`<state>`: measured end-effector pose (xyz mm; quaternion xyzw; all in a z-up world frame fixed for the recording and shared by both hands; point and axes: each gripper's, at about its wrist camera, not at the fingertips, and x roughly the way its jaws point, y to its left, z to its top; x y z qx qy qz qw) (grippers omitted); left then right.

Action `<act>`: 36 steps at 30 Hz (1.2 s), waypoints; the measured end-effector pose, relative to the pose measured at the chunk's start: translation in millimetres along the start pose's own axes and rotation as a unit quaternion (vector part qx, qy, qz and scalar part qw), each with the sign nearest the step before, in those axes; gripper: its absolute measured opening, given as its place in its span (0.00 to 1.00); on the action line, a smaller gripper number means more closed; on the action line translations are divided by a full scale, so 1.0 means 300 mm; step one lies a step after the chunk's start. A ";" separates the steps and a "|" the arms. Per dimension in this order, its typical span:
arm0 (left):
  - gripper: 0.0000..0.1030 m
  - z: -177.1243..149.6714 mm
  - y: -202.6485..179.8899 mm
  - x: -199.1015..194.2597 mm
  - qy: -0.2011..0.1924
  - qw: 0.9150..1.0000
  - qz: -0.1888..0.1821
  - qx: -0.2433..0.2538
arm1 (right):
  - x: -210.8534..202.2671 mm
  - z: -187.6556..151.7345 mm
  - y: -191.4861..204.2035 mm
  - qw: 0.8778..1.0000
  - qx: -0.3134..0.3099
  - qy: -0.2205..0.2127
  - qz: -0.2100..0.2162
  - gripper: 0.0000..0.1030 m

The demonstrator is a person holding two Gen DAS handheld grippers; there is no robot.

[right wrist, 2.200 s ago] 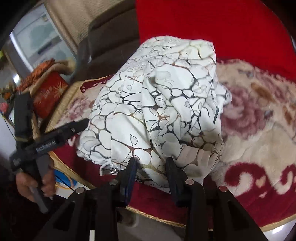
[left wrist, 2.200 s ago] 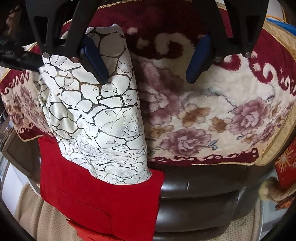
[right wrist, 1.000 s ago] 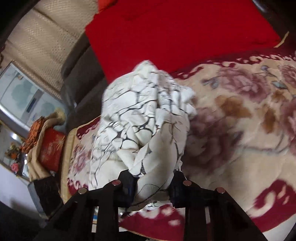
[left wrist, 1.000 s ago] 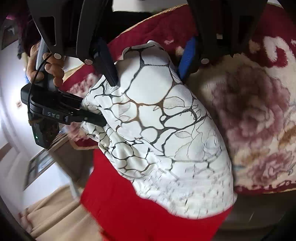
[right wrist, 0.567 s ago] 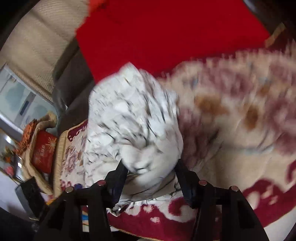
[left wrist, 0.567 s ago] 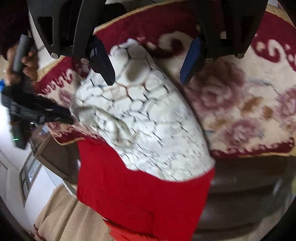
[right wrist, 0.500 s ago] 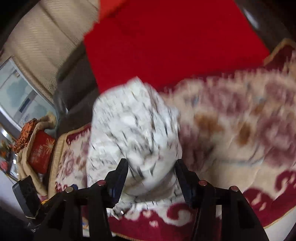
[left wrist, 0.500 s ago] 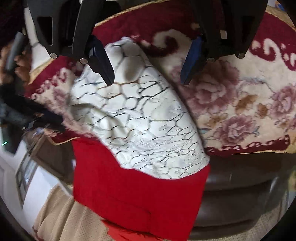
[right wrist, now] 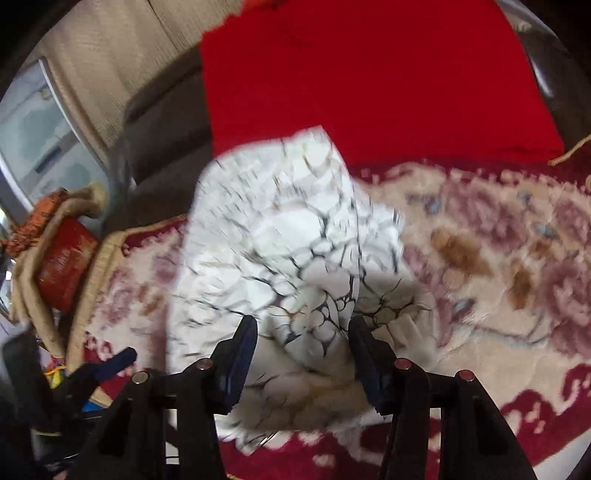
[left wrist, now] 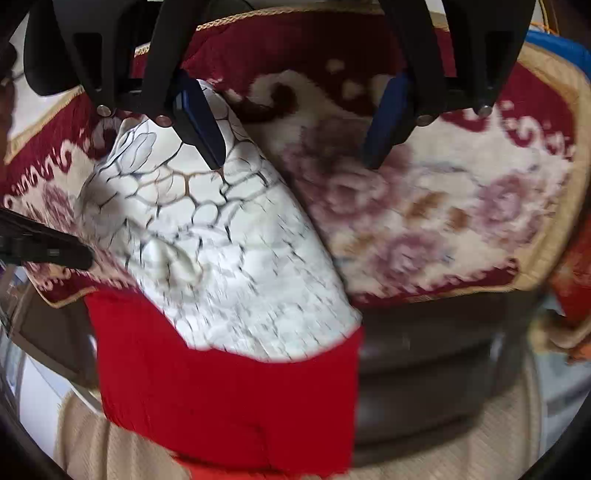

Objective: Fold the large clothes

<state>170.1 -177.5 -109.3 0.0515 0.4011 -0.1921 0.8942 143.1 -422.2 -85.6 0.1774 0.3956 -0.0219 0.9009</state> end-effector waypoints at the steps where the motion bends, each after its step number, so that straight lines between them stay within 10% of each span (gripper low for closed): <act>1: 0.76 0.008 0.003 -0.033 -0.013 1.000 0.014 -0.002 | -0.059 0.000 0.013 1.000 -0.007 -0.016 0.010 0.54; 12: 0.91 0.082 0.012 -0.461 -0.125 0.984 0.127 -0.009 | -0.473 -0.049 0.205 0.989 -0.055 -0.119 0.069 0.57; 36: 1.00 0.025 -0.107 -1.079 -0.245 0.957 0.156 -0.013 | -0.979 -0.217 0.353 0.972 -0.095 -0.199 0.084 0.78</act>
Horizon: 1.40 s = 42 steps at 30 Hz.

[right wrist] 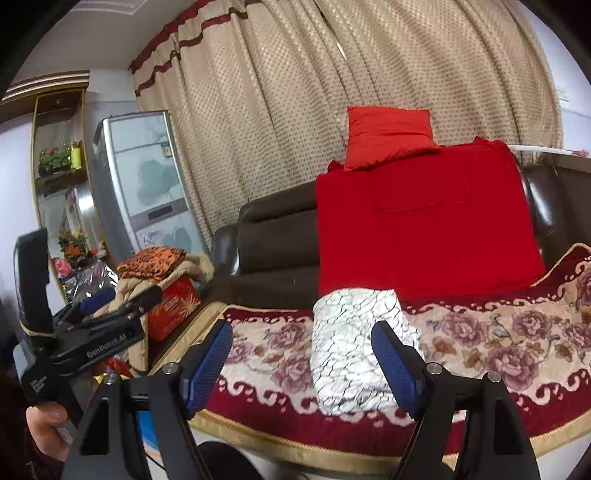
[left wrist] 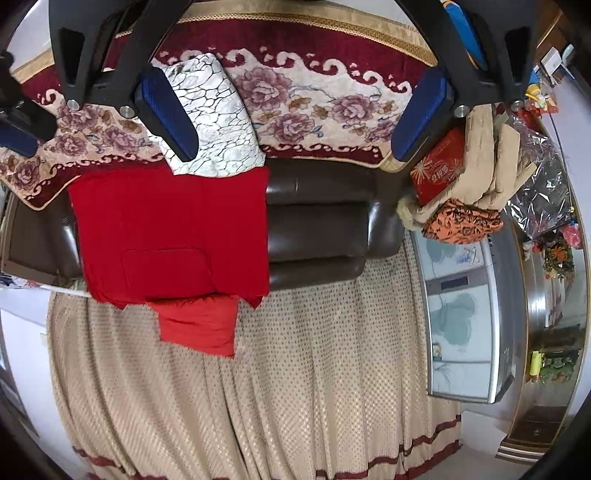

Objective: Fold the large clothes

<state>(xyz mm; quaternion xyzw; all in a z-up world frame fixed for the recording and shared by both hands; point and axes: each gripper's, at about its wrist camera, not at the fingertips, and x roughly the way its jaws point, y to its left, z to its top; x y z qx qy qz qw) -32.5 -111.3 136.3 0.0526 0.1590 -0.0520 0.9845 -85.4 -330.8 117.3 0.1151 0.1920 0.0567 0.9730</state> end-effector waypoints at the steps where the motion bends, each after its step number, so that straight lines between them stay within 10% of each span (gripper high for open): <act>1: 1.00 -0.004 -0.001 -0.015 -0.003 1.000 0.003 0.004 | -0.010 -0.005 0.010 1.000 -0.002 0.001 -0.002 0.78; 42: 1.00 -0.034 -0.128 -0.081 0.011 0.998 -0.017 0.052 | -0.083 -0.042 -0.006 0.999 -0.002 0.017 -0.049 0.78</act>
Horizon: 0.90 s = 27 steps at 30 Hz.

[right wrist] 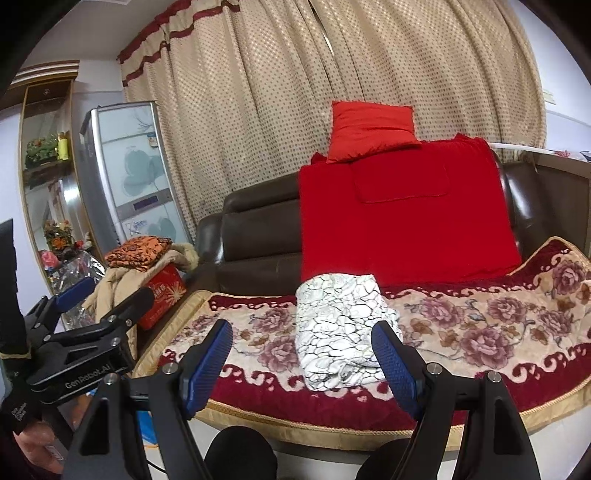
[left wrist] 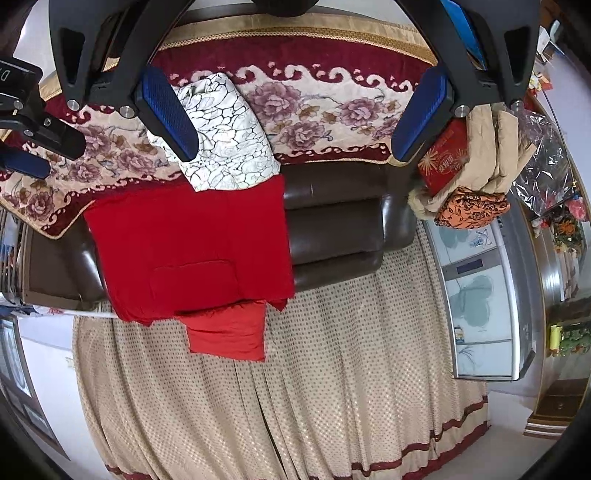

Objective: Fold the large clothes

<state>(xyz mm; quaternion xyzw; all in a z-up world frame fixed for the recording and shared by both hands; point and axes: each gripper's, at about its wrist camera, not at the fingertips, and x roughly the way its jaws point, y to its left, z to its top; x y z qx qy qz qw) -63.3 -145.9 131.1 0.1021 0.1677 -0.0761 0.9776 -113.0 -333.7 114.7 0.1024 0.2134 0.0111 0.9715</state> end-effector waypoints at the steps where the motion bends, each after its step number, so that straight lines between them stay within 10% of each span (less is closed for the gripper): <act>1: 1.00 -0.001 -0.003 0.005 0.002 1.000 0.000 0.002 | 0.007 -0.002 -0.005 1.000 -0.001 0.001 -0.005 0.78; 27: 1.00 -0.070 0.025 0.106 0.042 0.999 0.002 -0.008 | 0.085 -0.031 0.014 1.000 0.006 0.023 -0.011 0.78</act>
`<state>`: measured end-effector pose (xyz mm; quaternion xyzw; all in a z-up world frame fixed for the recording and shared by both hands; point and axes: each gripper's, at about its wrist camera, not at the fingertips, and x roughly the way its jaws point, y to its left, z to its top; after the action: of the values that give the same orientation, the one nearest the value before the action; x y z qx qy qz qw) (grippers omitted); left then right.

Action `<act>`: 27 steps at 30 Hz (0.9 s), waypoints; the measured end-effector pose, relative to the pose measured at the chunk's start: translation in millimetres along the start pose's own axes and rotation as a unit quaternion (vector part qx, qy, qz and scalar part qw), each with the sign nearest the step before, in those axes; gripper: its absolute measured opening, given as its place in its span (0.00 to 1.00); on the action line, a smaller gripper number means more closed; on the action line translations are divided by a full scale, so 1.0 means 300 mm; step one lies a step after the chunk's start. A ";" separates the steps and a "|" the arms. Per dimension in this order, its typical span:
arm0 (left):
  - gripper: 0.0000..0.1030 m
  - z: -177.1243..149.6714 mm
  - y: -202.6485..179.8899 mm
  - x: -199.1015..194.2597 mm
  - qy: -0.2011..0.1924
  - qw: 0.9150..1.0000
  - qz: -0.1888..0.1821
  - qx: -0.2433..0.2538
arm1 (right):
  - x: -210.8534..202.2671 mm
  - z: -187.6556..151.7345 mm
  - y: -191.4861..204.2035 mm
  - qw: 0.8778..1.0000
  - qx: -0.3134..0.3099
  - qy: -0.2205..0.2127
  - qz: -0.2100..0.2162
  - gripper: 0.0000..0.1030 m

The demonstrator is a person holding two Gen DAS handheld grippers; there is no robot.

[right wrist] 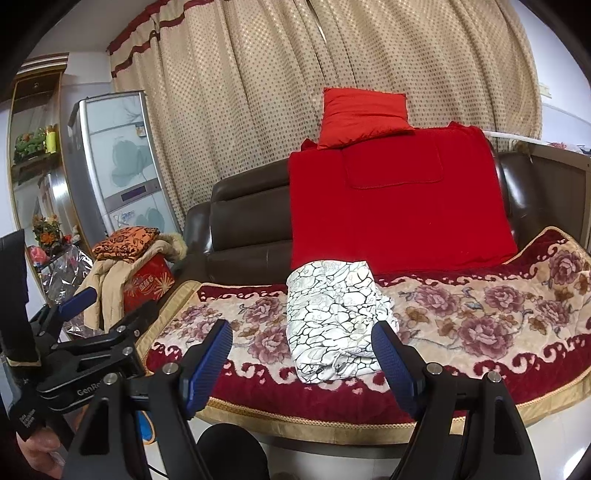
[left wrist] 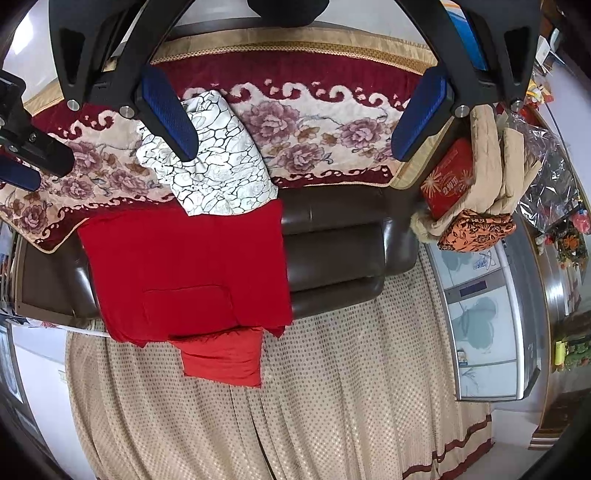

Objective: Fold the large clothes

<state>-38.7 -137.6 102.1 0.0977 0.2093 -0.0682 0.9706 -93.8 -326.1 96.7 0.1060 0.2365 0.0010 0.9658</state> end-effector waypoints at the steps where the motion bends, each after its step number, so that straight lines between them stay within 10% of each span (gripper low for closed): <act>1: 1.00 -0.002 0.002 0.007 0.002 1.000 0.001 -0.001 | 0.006 0.001 0.003 1.000 0.000 0.001 0.000 0.78; 27: 1.00 -0.011 0.061 0.257 0.060 0.998 0.014 -0.028 | 0.286 0.039 0.023 0.999 -0.006 0.049 -0.009 0.78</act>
<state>32.9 -126.3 69.7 0.0774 0.2678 -0.0428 0.9594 -12.0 -317.3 69.0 0.0980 0.2842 -0.0012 0.9537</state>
